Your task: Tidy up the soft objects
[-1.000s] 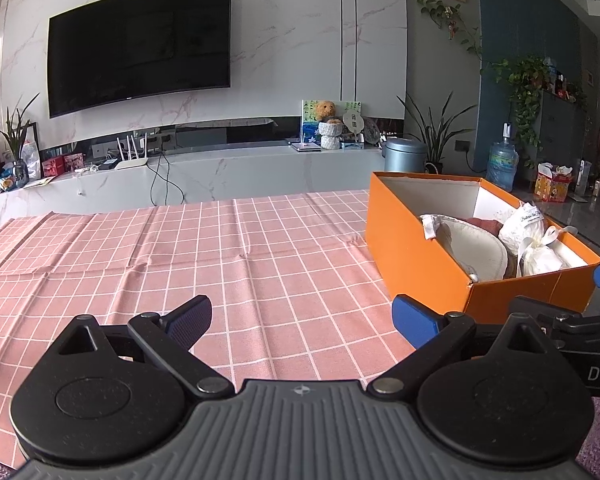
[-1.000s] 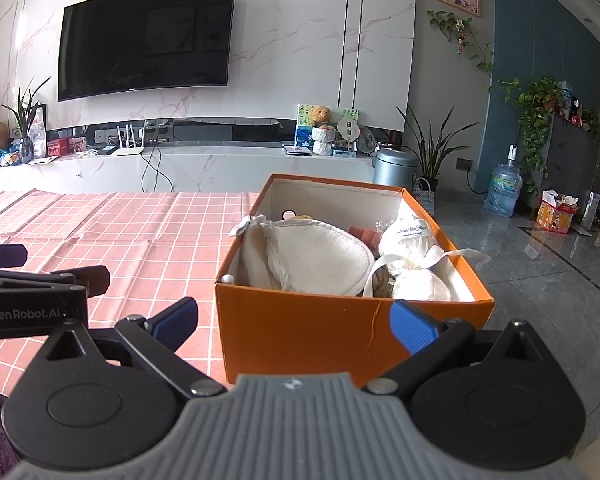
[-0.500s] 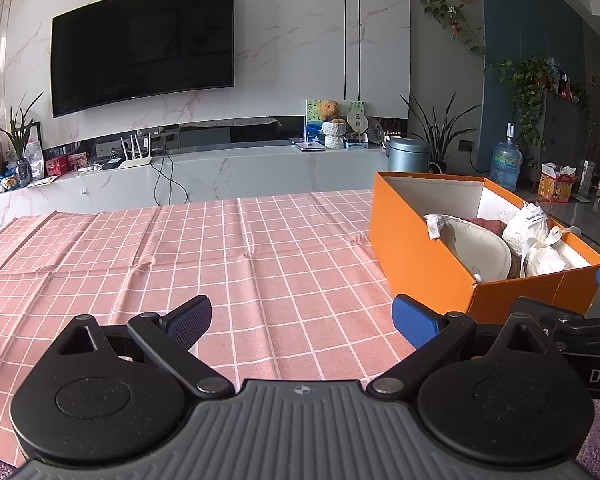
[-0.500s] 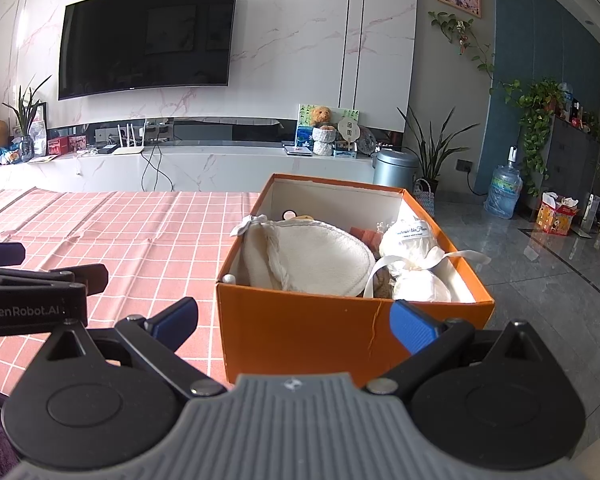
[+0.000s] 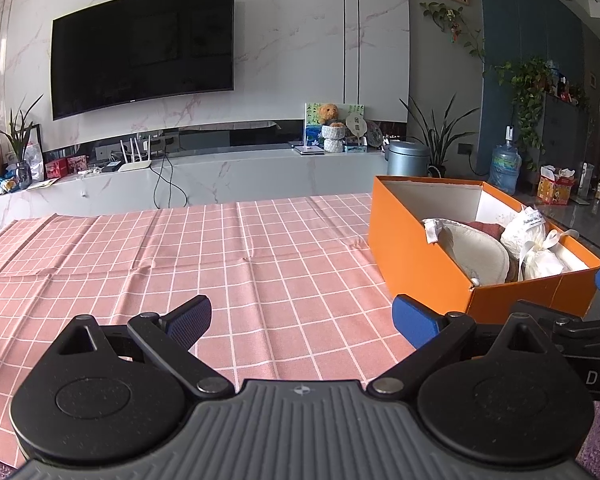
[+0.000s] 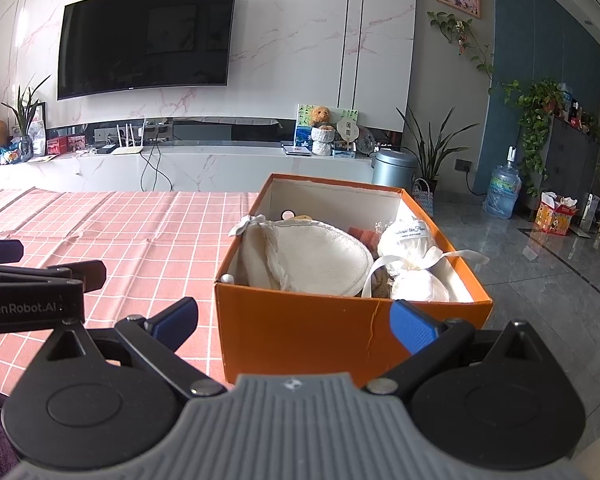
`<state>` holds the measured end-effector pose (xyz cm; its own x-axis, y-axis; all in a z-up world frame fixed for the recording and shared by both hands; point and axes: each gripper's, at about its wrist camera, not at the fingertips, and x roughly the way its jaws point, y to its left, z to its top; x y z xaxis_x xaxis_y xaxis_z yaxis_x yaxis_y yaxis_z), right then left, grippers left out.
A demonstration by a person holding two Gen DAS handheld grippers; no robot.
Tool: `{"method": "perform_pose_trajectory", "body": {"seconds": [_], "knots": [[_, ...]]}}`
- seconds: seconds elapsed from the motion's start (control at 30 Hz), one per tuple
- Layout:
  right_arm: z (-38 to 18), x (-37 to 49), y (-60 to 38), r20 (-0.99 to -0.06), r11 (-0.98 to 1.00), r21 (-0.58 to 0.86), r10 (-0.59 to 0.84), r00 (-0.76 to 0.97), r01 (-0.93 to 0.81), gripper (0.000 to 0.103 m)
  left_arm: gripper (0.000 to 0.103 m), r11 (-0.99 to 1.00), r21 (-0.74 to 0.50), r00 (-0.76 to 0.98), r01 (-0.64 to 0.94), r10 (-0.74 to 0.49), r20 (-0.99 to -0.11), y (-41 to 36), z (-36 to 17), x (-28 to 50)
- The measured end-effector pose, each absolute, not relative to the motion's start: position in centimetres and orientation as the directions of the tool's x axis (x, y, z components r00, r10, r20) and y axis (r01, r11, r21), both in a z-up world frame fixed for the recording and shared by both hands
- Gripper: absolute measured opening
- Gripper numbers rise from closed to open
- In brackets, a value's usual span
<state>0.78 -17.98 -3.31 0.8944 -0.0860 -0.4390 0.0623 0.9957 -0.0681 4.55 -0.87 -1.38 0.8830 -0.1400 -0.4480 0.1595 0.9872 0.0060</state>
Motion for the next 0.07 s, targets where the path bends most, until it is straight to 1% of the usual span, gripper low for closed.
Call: {"method": "perform_pose_trajectory", "body": {"seconds": [0.07], "knots": [[-3.32, 0.78, -18.0, -0.439, 0.996, -0.069, -0.087, 0.894, 0.063, 0.1, 0.103, 0.987, 0.006, 0.883, 0.161, -0.141, -0.447, -0.91, -1.34, 4.56]]}}
